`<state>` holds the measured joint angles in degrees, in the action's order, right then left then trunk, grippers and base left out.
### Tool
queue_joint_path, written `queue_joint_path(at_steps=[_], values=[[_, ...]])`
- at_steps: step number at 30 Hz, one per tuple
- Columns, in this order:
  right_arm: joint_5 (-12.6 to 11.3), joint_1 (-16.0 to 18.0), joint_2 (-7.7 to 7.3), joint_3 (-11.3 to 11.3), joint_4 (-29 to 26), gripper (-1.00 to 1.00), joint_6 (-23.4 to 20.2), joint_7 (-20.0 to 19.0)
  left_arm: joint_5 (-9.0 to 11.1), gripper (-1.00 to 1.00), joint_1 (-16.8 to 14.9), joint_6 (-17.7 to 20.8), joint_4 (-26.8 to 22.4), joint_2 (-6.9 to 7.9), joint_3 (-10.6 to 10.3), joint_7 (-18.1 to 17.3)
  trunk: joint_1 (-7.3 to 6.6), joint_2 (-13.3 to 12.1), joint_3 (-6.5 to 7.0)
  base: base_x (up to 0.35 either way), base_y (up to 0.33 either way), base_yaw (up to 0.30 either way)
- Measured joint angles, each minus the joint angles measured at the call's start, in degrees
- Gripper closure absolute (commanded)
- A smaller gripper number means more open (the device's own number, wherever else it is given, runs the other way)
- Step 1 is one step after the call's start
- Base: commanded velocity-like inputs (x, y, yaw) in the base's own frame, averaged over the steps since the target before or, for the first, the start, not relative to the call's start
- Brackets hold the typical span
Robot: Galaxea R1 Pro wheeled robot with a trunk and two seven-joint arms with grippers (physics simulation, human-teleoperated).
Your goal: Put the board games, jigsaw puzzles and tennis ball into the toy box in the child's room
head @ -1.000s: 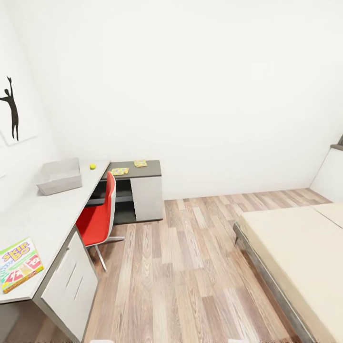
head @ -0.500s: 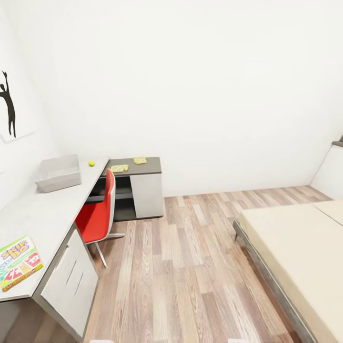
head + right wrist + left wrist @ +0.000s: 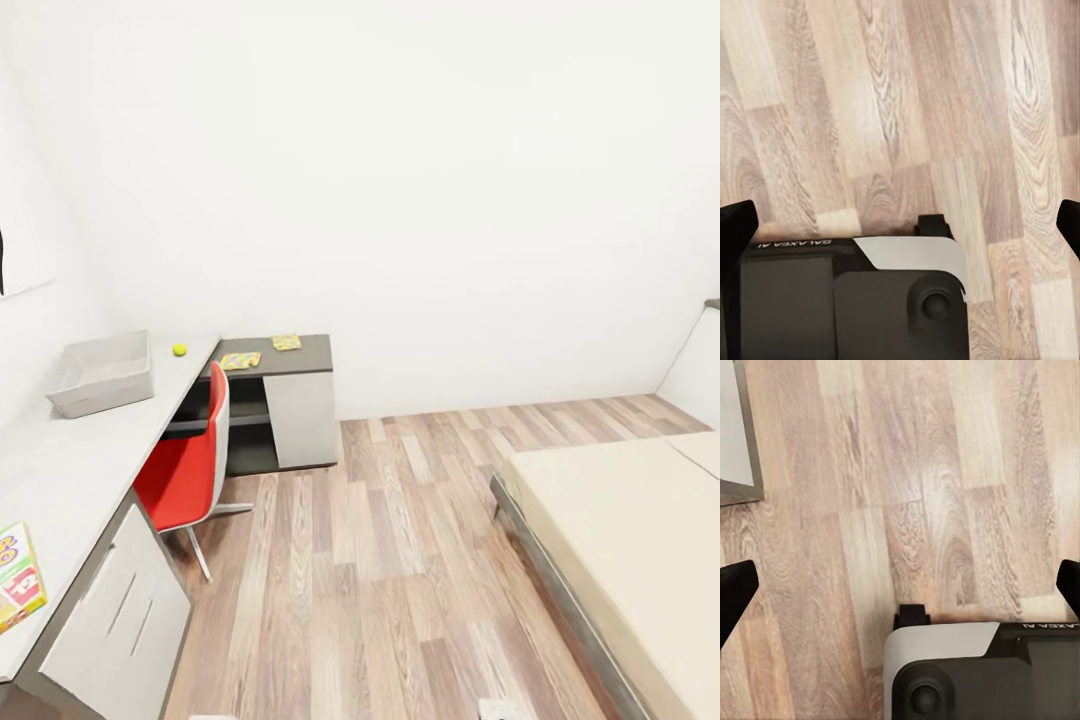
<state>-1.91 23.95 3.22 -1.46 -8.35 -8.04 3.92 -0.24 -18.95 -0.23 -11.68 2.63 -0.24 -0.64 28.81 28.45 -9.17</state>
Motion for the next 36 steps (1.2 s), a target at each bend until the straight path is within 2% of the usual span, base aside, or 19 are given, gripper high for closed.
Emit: queue_joint_path(at_steps=[10, 27, 36], values=[[-0.2, 0.0, 0.21, 0.0, -0.1, -1.0, -0.2, -0.1, 0.0, -1.0, 0.0, 0.0, 0.0, 0.02, 0.0, 0.0, 0.0, 0.0, 0.0, 0.285, -0.001, -0.051], [-0.2, 0.0, 0.25, 0.0, -0.1, -1.0, -0.4, -0.1, 0.0, -1.0, 0.0, 0.0, 0.0, -0.01, 0.0, 0.0, 0.0, 0.0, 0.0, 0.286, 0.0, -0.272], [-0.2, 0.0, 0.26, 0.0, -0.1, -1.0, -0.3, -0.2, 0.0, -1.0, 0.0, 0.1, 0.0, -0.01, 0.0, 0.0, 0.0, 0.0, 0.0, 0.269, 0.087, -0.279]])
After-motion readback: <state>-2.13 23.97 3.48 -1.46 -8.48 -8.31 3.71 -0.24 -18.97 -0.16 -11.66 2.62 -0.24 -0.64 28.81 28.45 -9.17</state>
